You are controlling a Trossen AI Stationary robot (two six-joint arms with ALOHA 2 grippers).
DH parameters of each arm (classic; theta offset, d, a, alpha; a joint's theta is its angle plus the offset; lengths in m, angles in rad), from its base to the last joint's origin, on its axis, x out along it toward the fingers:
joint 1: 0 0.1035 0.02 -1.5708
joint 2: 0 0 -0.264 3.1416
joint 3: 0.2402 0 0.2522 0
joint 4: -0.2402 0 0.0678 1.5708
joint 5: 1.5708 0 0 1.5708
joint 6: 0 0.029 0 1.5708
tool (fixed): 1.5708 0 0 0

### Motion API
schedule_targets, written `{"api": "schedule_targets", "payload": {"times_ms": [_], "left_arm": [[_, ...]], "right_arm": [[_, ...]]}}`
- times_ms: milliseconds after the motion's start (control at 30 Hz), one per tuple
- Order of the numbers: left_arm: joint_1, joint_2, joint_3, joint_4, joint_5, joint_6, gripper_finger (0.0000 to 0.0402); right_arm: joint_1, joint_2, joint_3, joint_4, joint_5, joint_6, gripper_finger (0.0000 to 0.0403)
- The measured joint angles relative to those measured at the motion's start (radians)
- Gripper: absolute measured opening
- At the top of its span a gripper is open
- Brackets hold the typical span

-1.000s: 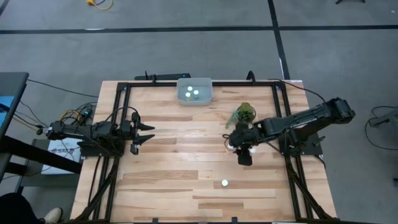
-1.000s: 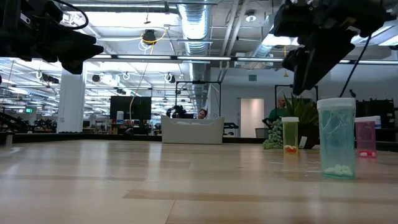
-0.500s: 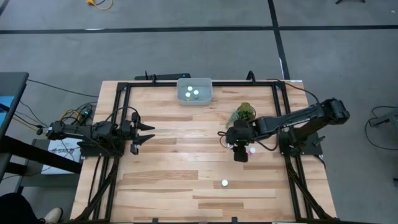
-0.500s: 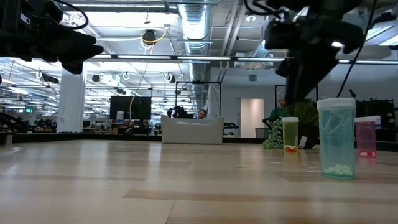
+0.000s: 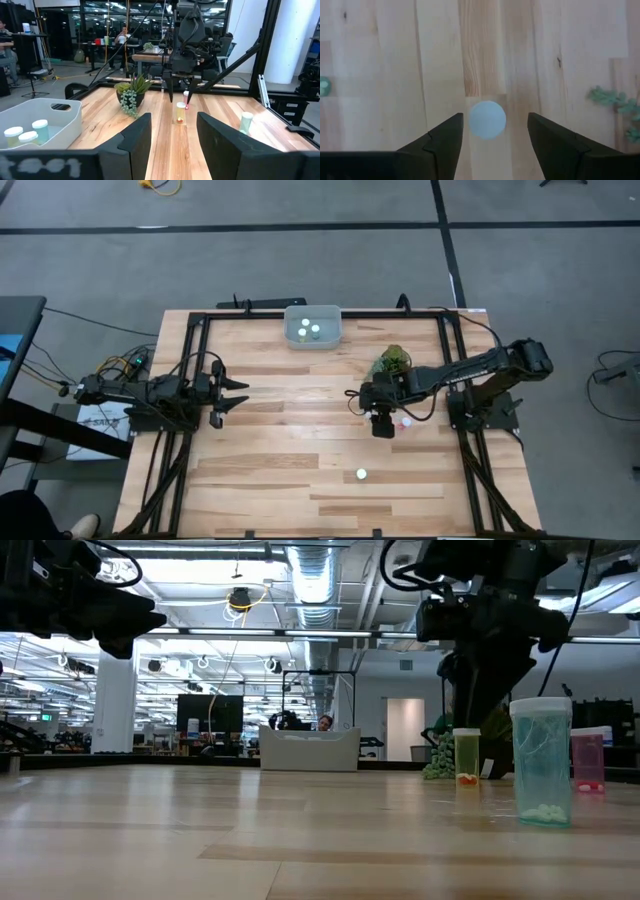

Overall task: Pick and place pill bottles into a basket
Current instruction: Put the yellow medicine bottle in the gray bin

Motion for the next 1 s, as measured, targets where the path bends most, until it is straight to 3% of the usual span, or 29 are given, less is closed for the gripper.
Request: {"api": "schedule_targets", "payload": {"times_ms": [433,1000], "left_arm": [[0.000,0.000,0.000,0.000,0.000,-0.009,0.0146],[0.000,0.004,0.000,0.000,0.000,-0.008,0.0146]], "right_arm": [[0.000,-0.003,0.000,0.011,0.001,0.002,0.0208],[0.000,0.126,-0.001,0.030,-0.027,0.002,0.0199]]}}
